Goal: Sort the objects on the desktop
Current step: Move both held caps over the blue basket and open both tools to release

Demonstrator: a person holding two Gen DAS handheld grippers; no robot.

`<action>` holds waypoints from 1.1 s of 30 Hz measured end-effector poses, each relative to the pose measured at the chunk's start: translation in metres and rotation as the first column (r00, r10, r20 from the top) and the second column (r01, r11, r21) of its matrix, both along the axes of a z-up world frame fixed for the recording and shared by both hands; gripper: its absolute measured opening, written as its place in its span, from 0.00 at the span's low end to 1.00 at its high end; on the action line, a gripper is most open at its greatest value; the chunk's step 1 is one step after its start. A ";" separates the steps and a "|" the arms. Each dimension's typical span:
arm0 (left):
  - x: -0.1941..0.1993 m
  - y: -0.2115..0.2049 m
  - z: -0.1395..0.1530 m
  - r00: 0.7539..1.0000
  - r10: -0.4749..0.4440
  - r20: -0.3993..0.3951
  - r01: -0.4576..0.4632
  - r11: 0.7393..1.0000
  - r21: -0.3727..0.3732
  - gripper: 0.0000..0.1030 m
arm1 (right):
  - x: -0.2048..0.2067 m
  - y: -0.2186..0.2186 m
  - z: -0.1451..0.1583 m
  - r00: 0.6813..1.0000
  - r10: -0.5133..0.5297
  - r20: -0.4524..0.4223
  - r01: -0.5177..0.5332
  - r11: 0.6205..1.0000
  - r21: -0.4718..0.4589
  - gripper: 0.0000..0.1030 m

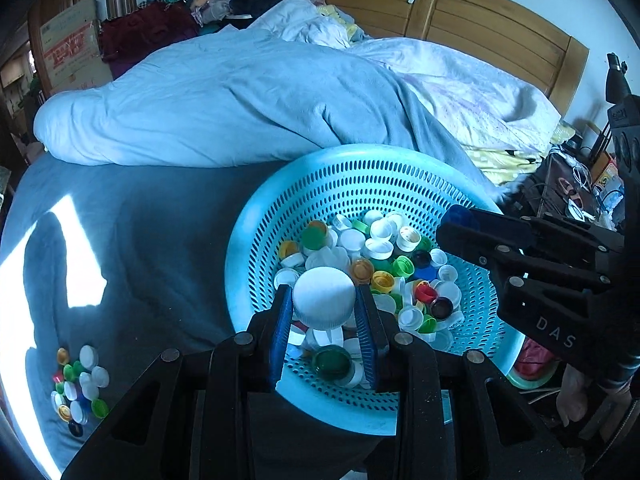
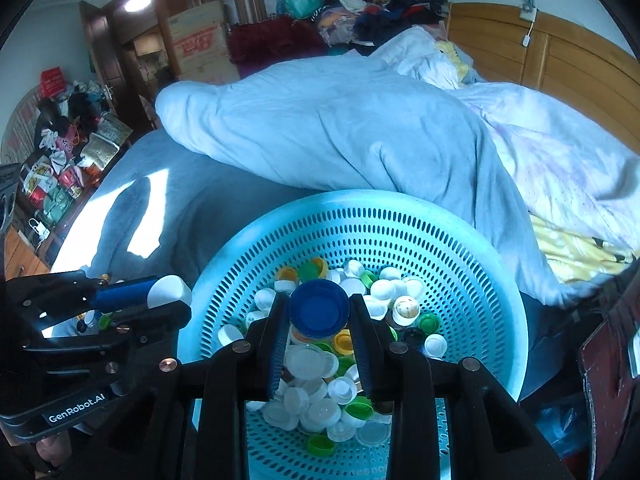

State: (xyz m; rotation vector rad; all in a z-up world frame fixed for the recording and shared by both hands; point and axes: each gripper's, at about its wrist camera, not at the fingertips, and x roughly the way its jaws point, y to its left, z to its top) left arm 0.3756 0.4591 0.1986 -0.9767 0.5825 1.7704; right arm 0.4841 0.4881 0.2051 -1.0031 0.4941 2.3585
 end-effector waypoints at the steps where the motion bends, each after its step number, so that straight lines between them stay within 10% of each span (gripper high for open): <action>1: 0.001 0.002 -0.001 1.000 -0.002 0.001 0.002 1.000 -0.002 0.26 | 0.001 0.000 0.000 1.000 0.001 0.000 -0.001 1.000 0.000 0.31; 33: 0.011 0.015 -0.011 1.000 -0.021 0.001 0.022 1.000 -0.020 0.26 | 0.009 0.009 -0.002 1.000 -0.011 0.003 0.011 1.000 0.000 0.31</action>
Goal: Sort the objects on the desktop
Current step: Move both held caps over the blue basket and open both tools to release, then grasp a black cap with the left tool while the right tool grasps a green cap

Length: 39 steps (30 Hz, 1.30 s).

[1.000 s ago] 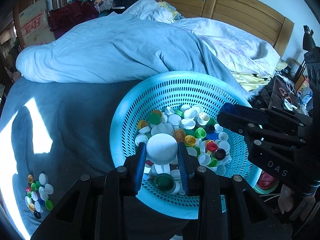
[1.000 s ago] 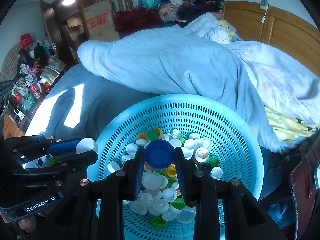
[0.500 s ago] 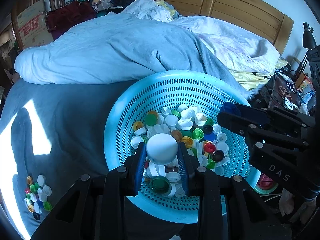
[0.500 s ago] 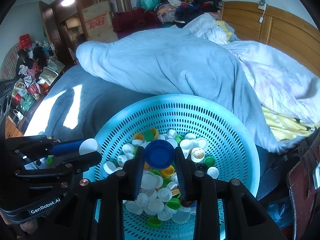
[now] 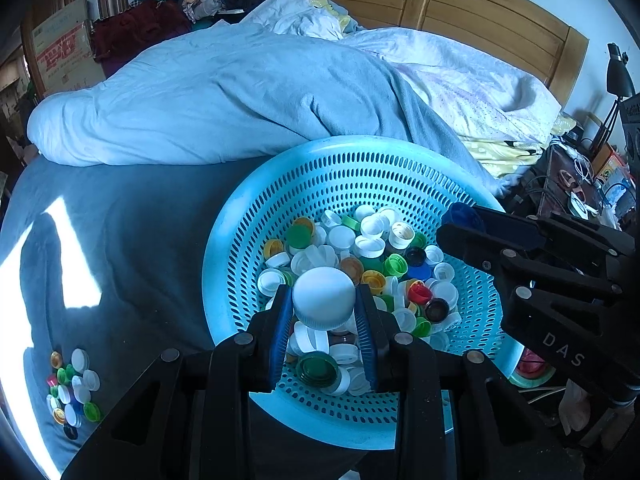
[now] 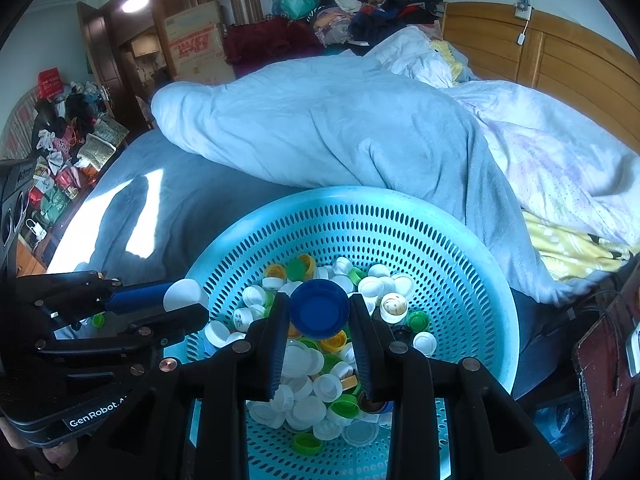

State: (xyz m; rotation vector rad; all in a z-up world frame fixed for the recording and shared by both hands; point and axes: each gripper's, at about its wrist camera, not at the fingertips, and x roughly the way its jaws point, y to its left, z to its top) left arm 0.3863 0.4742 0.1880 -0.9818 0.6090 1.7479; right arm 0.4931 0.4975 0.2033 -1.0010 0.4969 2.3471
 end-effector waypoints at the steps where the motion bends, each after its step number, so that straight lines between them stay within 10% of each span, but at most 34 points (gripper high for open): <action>1: 0.000 0.000 -0.001 1.000 0.001 0.002 -0.001 1.000 0.000 0.26 | 0.000 0.000 -0.001 1.000 -0.001 0.001 0.001 1.000 -0.001 0.31; 13: 0.000 0.001 -0.001 1.000 0.005 -0.009 -0.004 1.000 0.011 0.26 | 0.004 0.004 -0.002 1.000 -0.022 -0.007 0.022 1.000 0.005 0.32; 17: -0.005 -0.003 0.001 0.999 0.025 -0.029 -0.024 0.999 0.028 0.49 | 0.011 0.007 0.002 0.998 -0.064 -0.025 0.065 0.997 0.031 0.67; 26: -0.028 -0.036 0.005 0.997 0.078 -0.017 -0.077 0.995 0.069 0.53 | 0.000 -0.012 0.014 0.998 -0.021 -0.067 0.024 0.999 0.049 0.69; 34: -0.094 -0.157 -0.015 0.975 0.211 -0.066 -0.199 0.968 0.150 0.53 | -0.034 -0.053 0.012 0.991 0.105 -0.078 -0.101 0.994 0.047 0.73; 39: -0.167 -0.295 -0.069 0.892 0.448 -0.057 -0.437 0.888 0.139 0.53 | -0.066 -0.084 -0.002 0.978 0.198 -0.060 -0.196 0.980 0.033 0.73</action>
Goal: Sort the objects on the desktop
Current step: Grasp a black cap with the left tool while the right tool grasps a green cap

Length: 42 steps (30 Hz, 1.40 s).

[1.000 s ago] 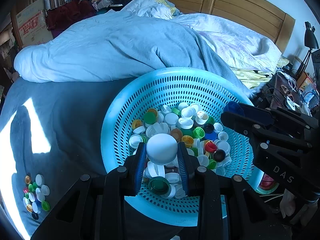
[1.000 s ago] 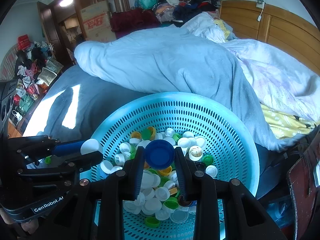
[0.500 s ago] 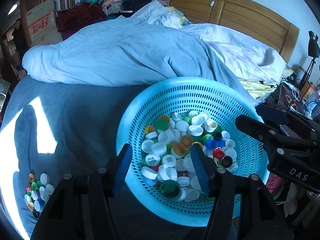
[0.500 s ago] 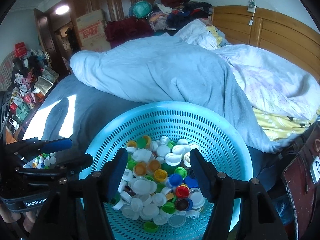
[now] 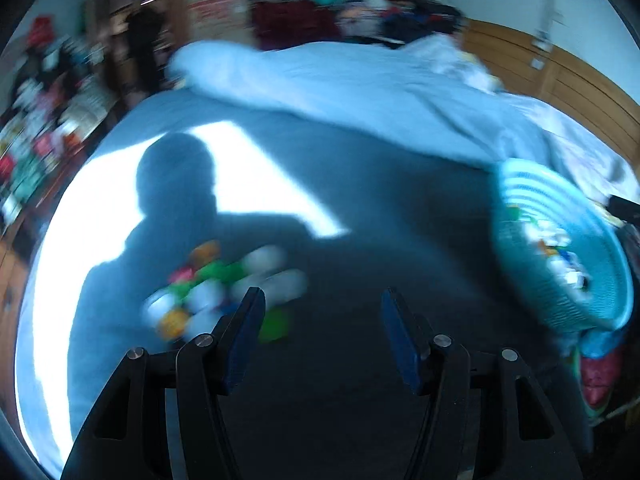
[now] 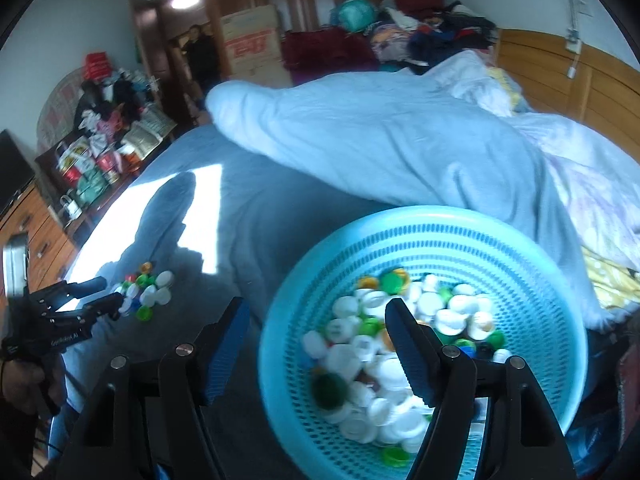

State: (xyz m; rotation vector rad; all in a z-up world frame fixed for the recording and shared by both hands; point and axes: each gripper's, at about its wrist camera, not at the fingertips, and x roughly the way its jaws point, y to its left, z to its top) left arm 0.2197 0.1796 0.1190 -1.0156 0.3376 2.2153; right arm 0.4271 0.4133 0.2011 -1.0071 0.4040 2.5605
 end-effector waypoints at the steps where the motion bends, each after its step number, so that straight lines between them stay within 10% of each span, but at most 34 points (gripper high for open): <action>1: -0.010 -0.021 -0.010 0.999 0.045 0.004 -0.045 0.999 -0.002 0.53 | -0.009 -0.008 -0.005 1.000 0.024 0.011 -0.024 1.000 -0.002 0.73; 5: -0.050 -0.087 -0.058 0.981 0.180 0.071 -0.177 0.983 -0.048 0.52 | -0.036 -0.031 -0.022 0.995 0.085 0.053 -0.084 0.996 -0.014 0.73; 16: -0.070 -0.062 -0.103 0.993 0.076 0.094 -0.074 0.997 -0.027 0.49 | -0.087 -0.076 -0.052 0.975 0.164 0.149 -0.164 0.986 -0.013 0.73; 19: -0.073 -0.068 -0.102 0.991 0.094 0.092 -0.094 0.996 -0.009 0.24 | -0.100 -0.090 -0.057 0.968 0.198 0.154 -0.198 0.980 -0.015 0.73; 23: -0.072 -0.077 -0.095 0.990 0.098 0.099 -0.101 0.994 0.027 0.24 | -0.119 -0.111 -0.066 0.958 0.252 0.138 -0.249 0.968 -0.035 0.51; 33: -0.065 -0.133 -0.057 0.970 0.218 0.104 -0.230 0.966 0.119 0.24 | -0.206 -0.183 -0.139 0.887 0.441 0.139 -0.423 0.896 -0.137 0.50; 42: -0.069 -0.142 -0.059 0.961 0.238 0.137 -0.255 0.959 0.126 0.24 | -0.252 -0.201 -0.182 0.885 0.415 0.211 -0.403 0.910 -0.099 0.50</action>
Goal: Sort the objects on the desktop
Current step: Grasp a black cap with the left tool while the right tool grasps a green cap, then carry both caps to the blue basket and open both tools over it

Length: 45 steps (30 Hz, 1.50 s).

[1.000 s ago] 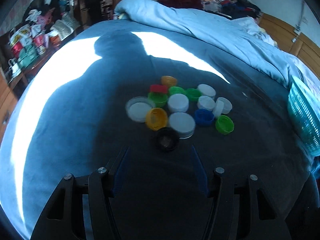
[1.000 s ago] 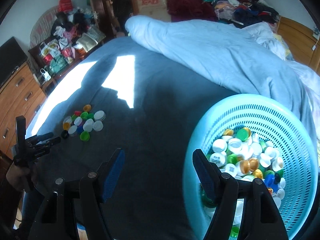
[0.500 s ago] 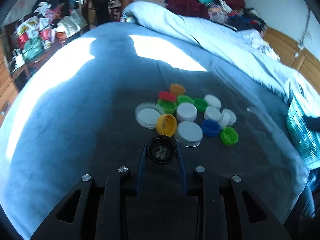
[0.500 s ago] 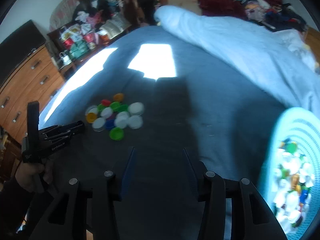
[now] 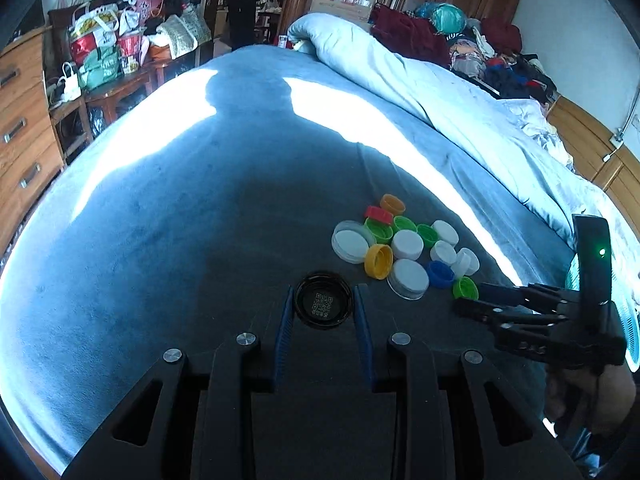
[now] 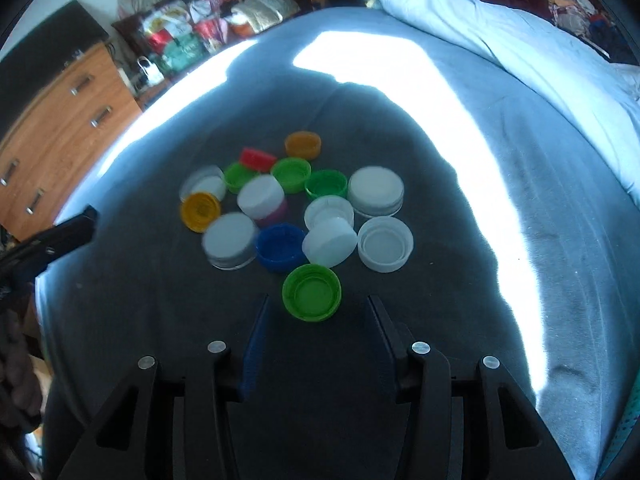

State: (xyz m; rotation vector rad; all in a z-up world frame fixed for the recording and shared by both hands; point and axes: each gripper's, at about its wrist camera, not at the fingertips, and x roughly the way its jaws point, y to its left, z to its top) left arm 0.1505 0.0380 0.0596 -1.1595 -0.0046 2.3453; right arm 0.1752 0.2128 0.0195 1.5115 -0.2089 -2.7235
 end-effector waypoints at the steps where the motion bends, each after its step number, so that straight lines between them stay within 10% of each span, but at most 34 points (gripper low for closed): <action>1: 0.000 0.001 0.000 1.000 0.001 0.000 -0.001 1.000 -0.002 0.24 | -0.001 -0.001 0.000 1.000 0.003 -0.002 -0.003 1.000 0.010 0.50; 4: -0.001 0.004 -0.003 1.000 0.015 0.003 -0.015 1.000 -0.020 0.24 | -0.006 -0.007 -0.001 1.000 0.004 -0.001 -0.003 0.998 0.067 0.30; 21: -0.001 -0.051 0.122 0.919 0.260 -0.297 -0.309 0.941 -0.134 0.24 | 0.067 -0.034 0.197 0.943 -0.007 -0.333 0.038 0.995 0.088 0.31; 30: 0.015 -0.057 0.142 0.885 0.287 -0.367 -0.357 0.924 -0.139 0.24 | 0.091 -0.038 0.220 0.930 -0.004 -0.369 0.041 0.995 0.091 0.31; 45: 0.033 -0.019 0.160 0.894 0.226 -0.387 -0.306 0.938 -0.161 0.24 | 0.125 -0.009 0.222 0.931 -0.050 -0.363 0.081 0.994 0.072 0.31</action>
